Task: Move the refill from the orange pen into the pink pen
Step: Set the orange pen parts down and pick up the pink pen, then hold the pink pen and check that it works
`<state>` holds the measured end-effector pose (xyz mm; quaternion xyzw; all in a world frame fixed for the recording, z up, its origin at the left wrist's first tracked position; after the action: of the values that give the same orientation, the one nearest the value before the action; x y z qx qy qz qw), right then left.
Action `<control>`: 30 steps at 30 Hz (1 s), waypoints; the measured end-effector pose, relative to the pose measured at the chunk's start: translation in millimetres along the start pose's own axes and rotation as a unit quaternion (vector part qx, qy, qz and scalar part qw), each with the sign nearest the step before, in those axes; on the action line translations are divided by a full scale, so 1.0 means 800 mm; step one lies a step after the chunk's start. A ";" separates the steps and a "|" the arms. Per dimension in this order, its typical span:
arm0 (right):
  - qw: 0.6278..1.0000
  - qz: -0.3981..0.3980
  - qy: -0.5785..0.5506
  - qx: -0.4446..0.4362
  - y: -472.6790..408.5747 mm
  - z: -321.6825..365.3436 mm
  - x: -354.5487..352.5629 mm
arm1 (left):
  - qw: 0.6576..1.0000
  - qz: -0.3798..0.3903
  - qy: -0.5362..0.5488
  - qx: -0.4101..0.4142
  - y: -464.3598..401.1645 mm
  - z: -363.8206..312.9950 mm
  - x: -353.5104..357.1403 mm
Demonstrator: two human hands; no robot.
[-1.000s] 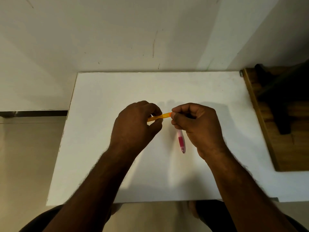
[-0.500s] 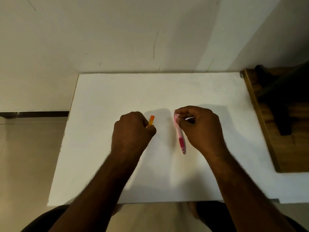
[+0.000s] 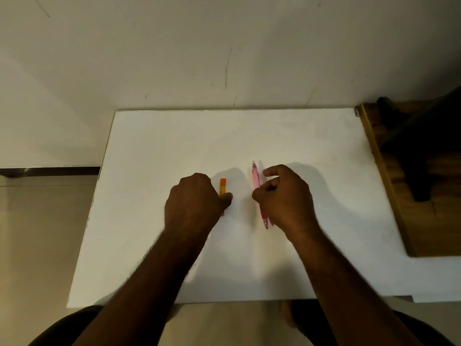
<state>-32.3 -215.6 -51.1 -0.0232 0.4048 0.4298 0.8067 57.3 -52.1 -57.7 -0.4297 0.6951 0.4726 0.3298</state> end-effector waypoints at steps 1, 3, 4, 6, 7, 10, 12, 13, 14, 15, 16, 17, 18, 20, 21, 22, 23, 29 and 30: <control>0.995 0.014 -0.098 0.026 -0.001 0.001 0.000 | 1.000 -0.002 -0.004 0.002 -0.001 -0.001 -0.001; 0.955 0.041 -0.287 0.057 -0.002 0.009 -0.003 | 1.000 -0.013 -0.007 0.004 -0.001 -0.002 -0.006; 0.930 0.044 -0.359 0.060 -0.002 0.014 -0.007 | 1.000 -0.023 -0.002 0.006 -0.001 -0.003 -0.009; 0.875 0.041 -0.480 0.058 -0.003 0.020 -0.017 | 0.998 -0.054 0.020 0.010 0.001 -0.005 -0.016; 0.843 0.047 -0.533 0.056 -0.002 0.023 -0.021 | 0.997 -0.069 0.032 0.013 0.002 -0.005 -0.020; 0.755 0.087 -0.649 0.037 -0.002 0.030 -0.028 | 0.993 -0.099 0.048 0.031 0.004 -0.008 -0.028; 0.699 0.113 -0.706 0.011 -0.001 0.037 -0.032 | 0.992 -0.105 0.053 0.039 0.005 -0.009 -0.030; 0.672 0.125 -0.730 -0.002 0.000 0.040 -0.034 | 0.992 -0.106 0.055 0.041 0.005 -0.010 -0.030; 0.652 0.137 -0.746 -0.012 0.000 0.043 -0.036 | 0.992 -0.107 0.057 0.042 0.005 -0.010 -0.030; 0.640 0.148 -0.754 -0.018 0.001 0.045 -0.038 | 0.991 -0.107 0.059 0.044 0.006 -0.010 -0.030; 0.635 0.155 -0.757 -0.019 0.001 0.046 -0.039 | 0.991 -0.107 0.063 0.046 0.006 -0.011 -0.031; 0.636 0.159 -0.755 -0.019 0.001 0.046 -0.040 | 0.991 -0.107 0.065 0.047 0.006 -0.011 -0.031; 0.641 0.158 -0.750 -0.020 0.001 0.047 -0.041 | 0.991 -0.106 0.065 0.048 0.006 -0.011 -0.031; 0.655 0.152 -0.740 -0.024 0.000 0.049 -0.042 | 0.992 -0.102 0.062 0.050 0.007 -0.012 -0.032; 0.659 0.149 -0.736 -0.026 0.000 0.051 -0.042 | 0.992 -0.099 0.063 0.052 0.007 -0.013 -0.031; 0.663 0.147 -0.733 -0.028 0.001 0.052 -0.042 | 0.992 -0.096 0.066 0.054 0.008 -0.014 -0.031; 0.667 0.146 -0.730 -0.029 0.001 0.053 -0.043 | 0.992 -0.095 0.069 0.055 0.008 -0.014 -0.031; 0.706 0.136 -0.695 -0.034 0.004 0.058 -0.044 | 0.992 -0.087 0.071 0.063 0.009 -0.015 -0.033; 0.711 0.133 -0.690 -0.036 0.005 0.059 -0.044 | 0.992 -0.085 0.072 0.064 0.009 -0.015 -0.034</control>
<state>-15.9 -218.8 5.7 0.3048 -0.2810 0.4438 0.7945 61.2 -54.4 -27.7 -0.4979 0.7071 0.3650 0.3449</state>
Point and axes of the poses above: each hand's wrist, its own y-axis away from the middle knuckle, its own x-axis out of the palm, z = x × y, the point moved 4 cm from there along -y, towards the middle knuckle
